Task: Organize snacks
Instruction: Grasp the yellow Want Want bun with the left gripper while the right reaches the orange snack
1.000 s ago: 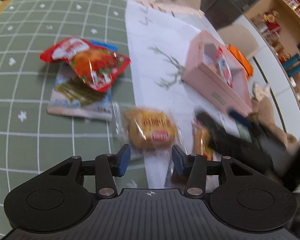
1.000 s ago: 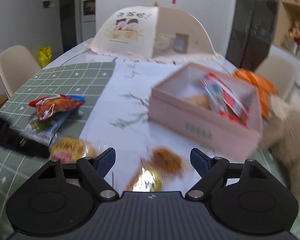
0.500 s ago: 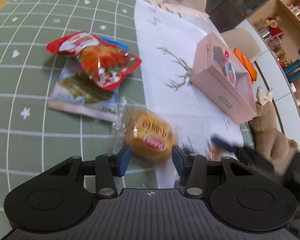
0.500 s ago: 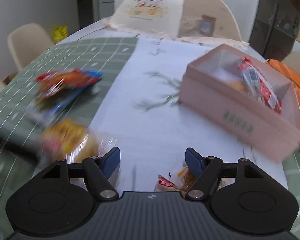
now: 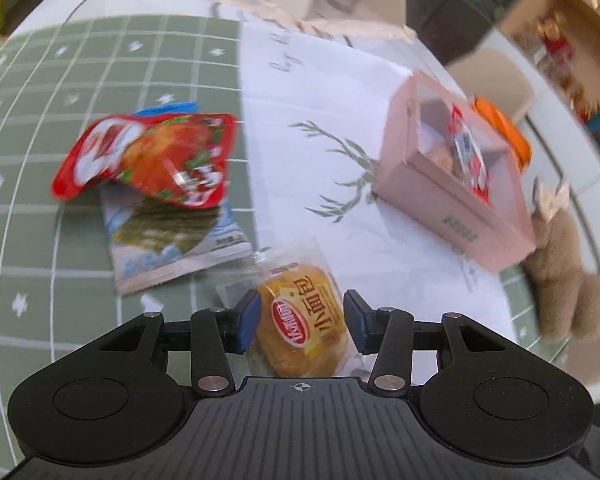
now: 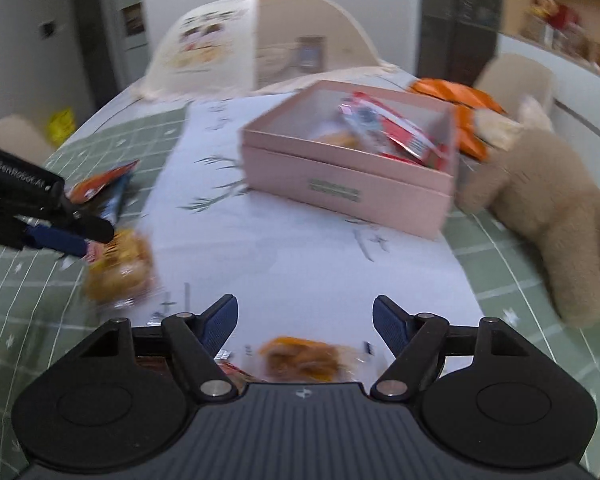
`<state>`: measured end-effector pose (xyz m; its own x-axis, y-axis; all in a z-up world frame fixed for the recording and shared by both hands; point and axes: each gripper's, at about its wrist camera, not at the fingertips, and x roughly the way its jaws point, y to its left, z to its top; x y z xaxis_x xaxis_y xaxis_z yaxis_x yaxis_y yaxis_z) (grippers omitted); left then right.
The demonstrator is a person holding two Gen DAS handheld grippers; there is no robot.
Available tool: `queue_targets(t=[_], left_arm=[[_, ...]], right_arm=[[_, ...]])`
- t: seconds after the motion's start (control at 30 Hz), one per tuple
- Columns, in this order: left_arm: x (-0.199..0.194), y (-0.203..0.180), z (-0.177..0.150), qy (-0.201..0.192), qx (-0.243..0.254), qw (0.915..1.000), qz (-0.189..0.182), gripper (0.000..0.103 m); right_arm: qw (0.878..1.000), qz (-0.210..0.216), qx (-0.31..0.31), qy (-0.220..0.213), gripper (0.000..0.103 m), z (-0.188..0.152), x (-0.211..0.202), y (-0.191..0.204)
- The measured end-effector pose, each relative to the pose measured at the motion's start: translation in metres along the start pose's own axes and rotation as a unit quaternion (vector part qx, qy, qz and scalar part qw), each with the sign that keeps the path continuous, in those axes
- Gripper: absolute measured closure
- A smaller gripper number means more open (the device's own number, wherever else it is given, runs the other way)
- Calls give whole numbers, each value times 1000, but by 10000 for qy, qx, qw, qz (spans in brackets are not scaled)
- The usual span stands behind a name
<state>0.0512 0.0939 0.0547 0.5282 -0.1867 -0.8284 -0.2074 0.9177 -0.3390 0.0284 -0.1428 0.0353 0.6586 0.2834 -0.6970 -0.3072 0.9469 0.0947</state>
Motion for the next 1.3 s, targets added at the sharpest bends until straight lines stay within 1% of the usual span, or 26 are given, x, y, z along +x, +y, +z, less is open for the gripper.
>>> queue_targets(t=[0.07,0.1,0.17,0.23,0.27,0.4,0.47,0.57,0.63,0.67,0.73,0.77,0.87,0.9,0.93,0.97,1.03,1.1,1.13,1.2,1.3], left_arm=[[10,-14,-3,134,395,9989,200,52],[15,-20,-5,208,599,9976,266,46],[22,-32,-13,271,1024,9937,378,39],[26,-37,-18,236,1236,9909,469,37],[26,-37,-19,218,1250,9908,473,37],[19,-33,-23,150,1225,9920,285,45],[13,-32,-31,208,1362,9903,205,46],[2,-30,-46,243,1587,9868,229,46],[-5,-24,-55,264,1578,9868,254,46],[-9,-20,-59,277,1497,9881,240,46],[-13,-11,-63,284,1339,9904,192,46],[-15,-7,-64,285,1249,9916,176,46],[-19,4,-64,288,1081,9936,171,46],[-19,7,-65,294,1052,9939,167,46],[-21,9,-65,300,1027,9941,155,46],[-22,10,-66,300,1003,9944,139,45],[-23,12,-68,296,968,9948,113,45],[-23,13,-69,295,936,9951,91,45],[-24,14,-70,302,920,9953,77,45],[-23,14,-71,320,887,9955,50,45],[-23,14,-72,325,826,9960,32,44]], right_arm=[[9996,88,248,81,27,-8,-2,-6],[9994,121,307,121,27,-11,-3,-8],[9993,130,304,164,27,-18,-6,-7],[9997,76,185,137,27,-23,-11,-6],[9999,50,114,113,27,-24,-14,-4],[9999,73,-36,99,23,-32,-24,-4],[9996,187,-11,193,23,-36,-24,-3],[9990,318,58,316,23,-39,-22,-3],[9984,414,119,361,23,-41,-22,-2],[9979,486,156,388,23,-42,-21,-1],[9959,732,215,484,23,-44,-19,5],[9937,953,186,564,23,-45,-16,10],[9865,1492,-166,660,24,-44,-16,27],[9840,1647,-270,626,24,-41,-18,29],[9841,1657,-365,529,24,-38,-21,30],[9863,1531,-492,365,24,-33,-25,29],[9923,1075,-608,68,24,-23,-27,23],[9969,566,-541,-80,24,-14,-22,9],[9979,404,-503,-93,24,-11,-18,2],[9985,295,-469,-33,24,-7,-10,-9],[9977,340,-466,351,24,-5,1,-17]])
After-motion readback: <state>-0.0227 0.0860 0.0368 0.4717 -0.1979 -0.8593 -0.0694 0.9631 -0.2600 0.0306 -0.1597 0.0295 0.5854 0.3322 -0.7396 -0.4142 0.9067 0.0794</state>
